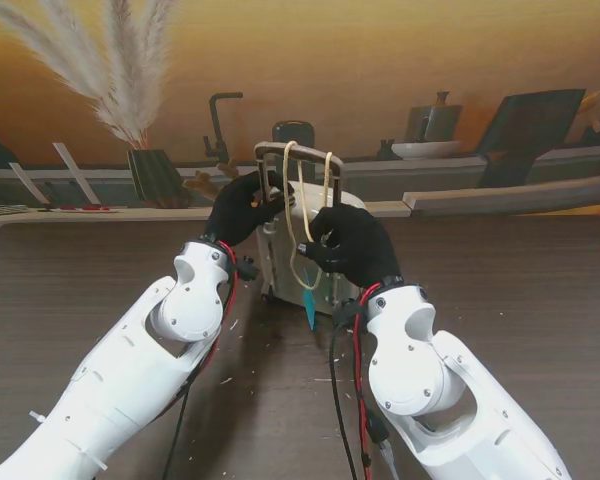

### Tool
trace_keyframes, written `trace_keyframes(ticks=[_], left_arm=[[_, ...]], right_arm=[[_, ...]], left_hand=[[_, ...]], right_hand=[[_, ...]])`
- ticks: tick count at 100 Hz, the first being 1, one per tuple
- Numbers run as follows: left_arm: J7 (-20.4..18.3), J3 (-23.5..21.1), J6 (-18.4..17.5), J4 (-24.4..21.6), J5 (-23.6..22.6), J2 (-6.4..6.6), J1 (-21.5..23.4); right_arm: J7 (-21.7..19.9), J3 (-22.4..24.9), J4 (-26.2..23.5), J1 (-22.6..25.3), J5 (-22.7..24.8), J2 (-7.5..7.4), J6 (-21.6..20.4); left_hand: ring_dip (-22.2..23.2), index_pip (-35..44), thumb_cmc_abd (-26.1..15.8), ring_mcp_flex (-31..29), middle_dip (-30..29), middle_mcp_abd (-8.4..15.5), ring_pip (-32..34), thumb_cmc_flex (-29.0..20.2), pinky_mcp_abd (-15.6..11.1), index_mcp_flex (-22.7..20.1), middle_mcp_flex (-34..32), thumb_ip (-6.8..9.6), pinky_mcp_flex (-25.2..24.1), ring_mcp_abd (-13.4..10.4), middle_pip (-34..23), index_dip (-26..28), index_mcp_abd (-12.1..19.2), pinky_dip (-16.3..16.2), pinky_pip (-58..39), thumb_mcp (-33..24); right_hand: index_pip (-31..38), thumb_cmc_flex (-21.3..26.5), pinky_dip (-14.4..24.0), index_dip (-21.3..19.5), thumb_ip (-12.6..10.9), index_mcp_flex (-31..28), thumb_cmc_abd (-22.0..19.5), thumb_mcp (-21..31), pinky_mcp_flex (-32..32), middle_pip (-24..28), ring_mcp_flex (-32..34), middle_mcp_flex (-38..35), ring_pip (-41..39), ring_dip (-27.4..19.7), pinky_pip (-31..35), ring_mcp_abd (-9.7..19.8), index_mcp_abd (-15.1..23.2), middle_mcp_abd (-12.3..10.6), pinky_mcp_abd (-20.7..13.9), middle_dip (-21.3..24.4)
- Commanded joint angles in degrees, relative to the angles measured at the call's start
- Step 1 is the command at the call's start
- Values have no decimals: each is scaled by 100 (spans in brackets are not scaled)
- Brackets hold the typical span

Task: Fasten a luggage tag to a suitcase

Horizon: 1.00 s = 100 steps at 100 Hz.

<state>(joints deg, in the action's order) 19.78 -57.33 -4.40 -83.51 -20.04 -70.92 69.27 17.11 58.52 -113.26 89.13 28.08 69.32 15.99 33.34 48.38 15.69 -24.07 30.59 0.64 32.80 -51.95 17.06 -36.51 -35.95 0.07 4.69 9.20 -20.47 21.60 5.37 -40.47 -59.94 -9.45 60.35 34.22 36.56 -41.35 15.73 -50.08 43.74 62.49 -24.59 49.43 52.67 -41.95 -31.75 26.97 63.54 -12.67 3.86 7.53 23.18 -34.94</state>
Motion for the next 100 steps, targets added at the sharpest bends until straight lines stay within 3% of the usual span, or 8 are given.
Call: trace_keyframes(ticks=[1,30,50,78,100], left_arm=[[-128,77,65,52,-50,-26,71],[-56,127,16,96,-81,-44,64],[-22,137,32,82,-115,-46,86],[-5,135,65,45,-135,-46,120],[-2,131,95,9,-128,-45,150]], right_arm=[[-74,-8,69,87,6,-32,-35],[-170,5,124,342,68,-89,-121],[-416,36,87,500,168,-169,-45],[-779,108,54,654,327,-279,96],[-915,101,140,772,284,-317,84]], left_hand=[[443,653,-96,-450,542,-515,710,-323,-458,-569,-800,-44,54,-64,-1049,268,-147,60,-174,-64],[451,687,-74,-436,570,-500,760,-316,-468,-549,-788,-36,34,-79,-1086,271,-134,96,-232,-92],[445,700,-76,-427,574,-503,765,-317,-470,-544,-782,-40,16,-74,-1088,266,-139,121,-237,-109],[442,719,-73,-425,584,-507,774,-327,-467,-533,-786,-45,9,-80,-1100,265,-144,145,-246,-121],[439,725,-71,-421,586,-506,779,-335,-466,-531,-775,-46,1,-76,-1099,258,-159,163,-247,-130]], right_hand=[[7,90,-37,-157,6,68,-81,63,58,-124,-27,-26,83,-90,-59,-18,243,16,-28,78],[-57,96,-51,-115,2,1,-90,30,62,-236,-14,-116,131,-102,-76,-39,397,27,-23,171],[-93,111,-81,-143,-1,34,-207,-57,-28,-330,122,-274,174,-116,-118,-170,488,186,121,238],[-153,133,-87,-220,-22,94,-340,-207,-80,-235,196,-170,197,-84,-117,-199,626,175,164,125],[-209,149,-126,-188,-34,21,-310,-233,-20,-488,124,-27,316,-114,-221,-258,874,340,211,236]])
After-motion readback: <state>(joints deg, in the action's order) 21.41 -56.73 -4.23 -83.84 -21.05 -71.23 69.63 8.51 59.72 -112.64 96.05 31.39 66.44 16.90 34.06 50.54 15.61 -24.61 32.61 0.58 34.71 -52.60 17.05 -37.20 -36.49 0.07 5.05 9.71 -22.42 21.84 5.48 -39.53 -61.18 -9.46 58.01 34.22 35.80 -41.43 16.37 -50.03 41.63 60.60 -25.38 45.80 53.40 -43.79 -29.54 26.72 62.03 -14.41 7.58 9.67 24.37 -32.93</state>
